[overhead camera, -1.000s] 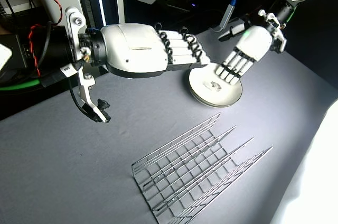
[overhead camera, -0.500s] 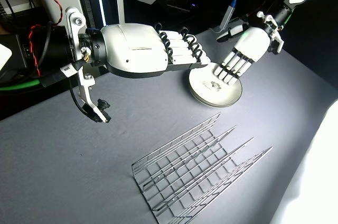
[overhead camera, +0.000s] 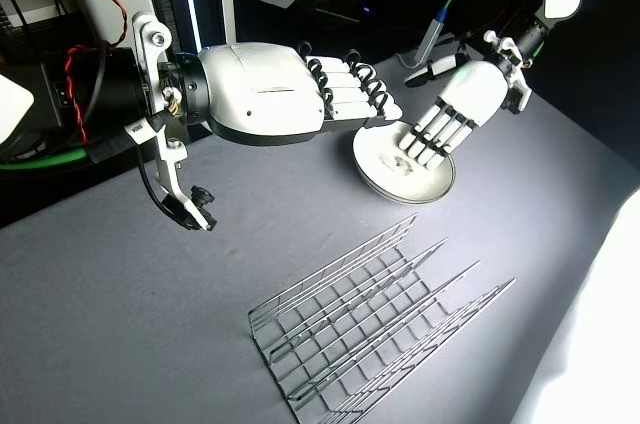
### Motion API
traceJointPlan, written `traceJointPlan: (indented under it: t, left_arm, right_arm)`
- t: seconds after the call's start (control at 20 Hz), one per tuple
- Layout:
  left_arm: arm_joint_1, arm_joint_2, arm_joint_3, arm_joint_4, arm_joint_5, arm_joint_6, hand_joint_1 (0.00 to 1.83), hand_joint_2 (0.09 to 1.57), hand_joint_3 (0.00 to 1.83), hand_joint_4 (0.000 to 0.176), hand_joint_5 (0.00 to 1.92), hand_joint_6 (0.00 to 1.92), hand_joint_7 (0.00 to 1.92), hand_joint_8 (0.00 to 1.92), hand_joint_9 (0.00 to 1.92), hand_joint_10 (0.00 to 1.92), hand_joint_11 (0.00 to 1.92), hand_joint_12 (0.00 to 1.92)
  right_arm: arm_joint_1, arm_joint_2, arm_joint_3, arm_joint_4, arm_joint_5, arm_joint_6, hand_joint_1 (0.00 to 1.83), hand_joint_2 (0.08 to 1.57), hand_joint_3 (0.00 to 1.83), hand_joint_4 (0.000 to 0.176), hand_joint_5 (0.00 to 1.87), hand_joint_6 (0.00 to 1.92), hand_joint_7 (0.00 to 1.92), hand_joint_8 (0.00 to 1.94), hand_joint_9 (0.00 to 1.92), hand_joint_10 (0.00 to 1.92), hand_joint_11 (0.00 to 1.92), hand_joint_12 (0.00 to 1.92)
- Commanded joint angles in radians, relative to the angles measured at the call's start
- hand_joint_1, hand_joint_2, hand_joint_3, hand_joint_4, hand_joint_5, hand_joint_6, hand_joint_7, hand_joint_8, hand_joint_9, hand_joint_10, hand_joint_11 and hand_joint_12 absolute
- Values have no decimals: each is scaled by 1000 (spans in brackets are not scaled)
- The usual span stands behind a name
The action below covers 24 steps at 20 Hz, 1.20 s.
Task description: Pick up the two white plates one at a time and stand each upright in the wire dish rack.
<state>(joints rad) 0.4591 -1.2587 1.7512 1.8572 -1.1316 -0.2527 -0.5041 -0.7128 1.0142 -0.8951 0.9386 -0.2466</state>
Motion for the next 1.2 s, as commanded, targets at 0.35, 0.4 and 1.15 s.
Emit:
traceJointPlan:
  t: [0.35,0.4,1.15]
  left_arm:
    - [9,-66,8,114,127,-1,0,1015,1,0,81,3,64,4,66,3,0,302]
    - [9,-65,11,111,129,-1,0,1013,0,0,71,0,51,1,57,1,0,294]
    - [-6,-71,29,91,130,-4,0,1009,0,0,81,1,65,1,72,2,0,310]
  right_arm:
    - [4,-6,0,65,88,-3,1033,862,1,0,0,0,0,0,0,0,0,0]
    - [4,-9,0,65,88,-5,1024,849,0,0,0,0,0,0,0,0,0,0]
    - [84,-138,66,-260,-10,-63,1103,814,0,0,0,0,0,0,0,0,5,8]
